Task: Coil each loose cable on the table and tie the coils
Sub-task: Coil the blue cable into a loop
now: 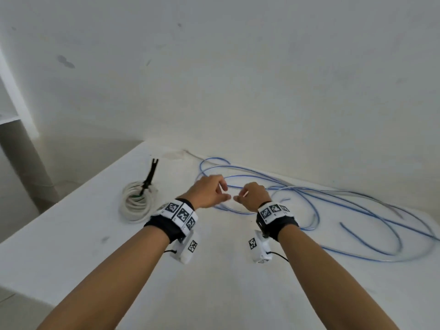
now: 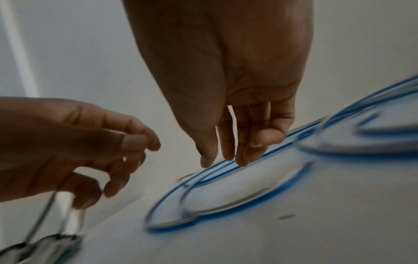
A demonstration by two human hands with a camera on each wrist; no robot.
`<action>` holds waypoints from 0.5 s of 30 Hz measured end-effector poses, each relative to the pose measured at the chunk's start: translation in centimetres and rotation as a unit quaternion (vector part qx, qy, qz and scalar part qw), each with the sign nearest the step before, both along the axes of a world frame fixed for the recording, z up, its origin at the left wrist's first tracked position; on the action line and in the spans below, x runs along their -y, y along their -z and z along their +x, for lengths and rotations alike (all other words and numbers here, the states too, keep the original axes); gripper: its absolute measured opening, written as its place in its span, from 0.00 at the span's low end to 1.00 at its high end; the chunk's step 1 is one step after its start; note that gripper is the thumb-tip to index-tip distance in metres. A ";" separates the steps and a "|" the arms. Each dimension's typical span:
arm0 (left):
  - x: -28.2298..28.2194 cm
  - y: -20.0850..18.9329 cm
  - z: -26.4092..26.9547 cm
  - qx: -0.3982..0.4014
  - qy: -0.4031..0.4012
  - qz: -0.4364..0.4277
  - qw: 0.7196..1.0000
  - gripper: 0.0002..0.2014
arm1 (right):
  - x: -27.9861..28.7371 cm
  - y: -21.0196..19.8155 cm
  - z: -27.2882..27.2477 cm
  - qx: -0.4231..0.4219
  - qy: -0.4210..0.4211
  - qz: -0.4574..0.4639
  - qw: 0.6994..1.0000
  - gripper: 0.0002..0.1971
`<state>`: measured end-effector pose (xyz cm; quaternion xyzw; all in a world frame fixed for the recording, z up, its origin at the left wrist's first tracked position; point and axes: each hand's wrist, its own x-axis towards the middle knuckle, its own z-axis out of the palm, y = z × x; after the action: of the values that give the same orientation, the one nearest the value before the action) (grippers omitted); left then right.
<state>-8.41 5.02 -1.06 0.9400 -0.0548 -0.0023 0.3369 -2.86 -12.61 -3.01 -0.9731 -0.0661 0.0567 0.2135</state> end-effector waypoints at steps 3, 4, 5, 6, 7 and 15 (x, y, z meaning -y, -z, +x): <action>5.0 1.3 2.0 -0.052 0.075 0.014 0.996 0.15 | 6.4 0.5 0.3 -0.052 0.051 -0.061 0.995 0.30; 6.5 1.8 2.5 -0.066 0.090 0.024 0.993 0.17 | 8.0 0.7 0.3 -0.078 0.053 -0.089 0.992 0.33; 7.9 2.3 3.1 -0.079 0.095 0.027 0.992 0.19 | 9.3 1.0 0.4 -0.097 0.051 -0.105 0.988 0.33; 9.2 2.8 3.5 -0.096 0.092 0.013 0.991 0.20 | 10.2 1.4 0.6 -0.105 0.048 -0.108 0.988 0.32; 10.4 3.2 4.0 -0.108 0.082 -0.013 0.991 0.20 | 10.9 1.7 1.0 -0.104 0.044 -0.100 0.989 0.29; 14.9 4.9 8.8 -0.037 -0.060 -0.187 0.980 0.28 | 12.3 0.7 2.0 -0.011 -0.032 0.134 0.990 0.07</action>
<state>0.39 -9.85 -5.92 0.8614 0.0149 -0.0065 0.5076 -0.83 -24.88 -3.74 -0.9325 -0.1014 0.0649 0.3405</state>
